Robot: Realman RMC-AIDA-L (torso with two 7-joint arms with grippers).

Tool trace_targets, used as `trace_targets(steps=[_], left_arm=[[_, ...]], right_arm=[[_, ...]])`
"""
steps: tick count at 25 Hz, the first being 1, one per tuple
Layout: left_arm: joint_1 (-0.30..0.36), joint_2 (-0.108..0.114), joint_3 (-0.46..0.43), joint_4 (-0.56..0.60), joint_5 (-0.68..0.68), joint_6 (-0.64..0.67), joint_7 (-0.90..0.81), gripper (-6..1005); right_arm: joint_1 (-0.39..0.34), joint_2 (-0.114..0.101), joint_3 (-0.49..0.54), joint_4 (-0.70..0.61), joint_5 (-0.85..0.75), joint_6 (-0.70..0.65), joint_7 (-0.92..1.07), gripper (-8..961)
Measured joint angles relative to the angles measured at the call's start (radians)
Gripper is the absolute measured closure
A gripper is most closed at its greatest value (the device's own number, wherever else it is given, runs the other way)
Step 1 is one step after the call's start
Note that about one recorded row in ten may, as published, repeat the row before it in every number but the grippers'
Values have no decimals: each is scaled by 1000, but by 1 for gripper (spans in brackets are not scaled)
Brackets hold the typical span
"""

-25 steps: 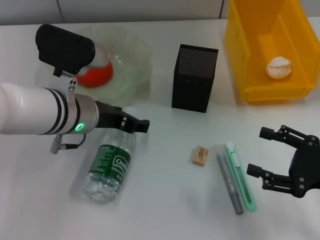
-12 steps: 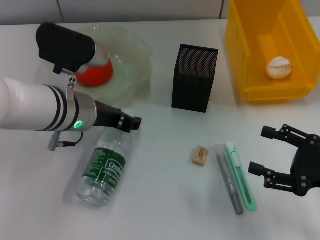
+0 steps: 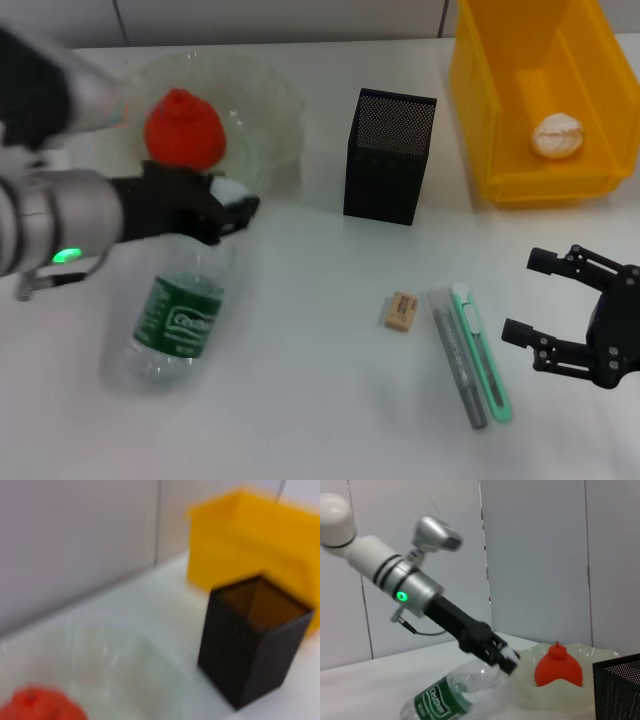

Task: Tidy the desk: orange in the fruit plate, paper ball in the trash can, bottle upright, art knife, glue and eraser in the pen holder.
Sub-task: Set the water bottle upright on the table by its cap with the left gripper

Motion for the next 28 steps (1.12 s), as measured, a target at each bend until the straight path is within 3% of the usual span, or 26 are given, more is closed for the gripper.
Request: trace_targets(steps=[1, 2, 6, 9, 11, 26, 28], left_arm=[[50, 0, -60, -8, -179, 7, 211, 537], [50, 0, -60, -8, -179, 7, 211, 537], [110, 1, -197, -117, -559, 86, 617, 537], [107, 1, -251, -172, -643, 143, 697, 537], [94, 1, -283, -211, -685, 188, 738, 538], [53, -1, -293, -264, -700, 188, 783, 566], [45, -1, -293, -276, -702, 186, 784, 532]], right_arm=[[0, 0, 0, -4, 0, 0, 5, 116], [0, 0, 0, -4, 0, 0, 5, 116], [1, 0, -1, -10, 0, -1, 8, 116], [1, 1, -1, -11, 0, -1, 12, 116], [1, 1, -1, -15, 0, -1, 19, 116], [4, 3, -1, -25, 0, -10, 36, 117], [5, 2, -1, -25, 0, -10, 39, 117]])
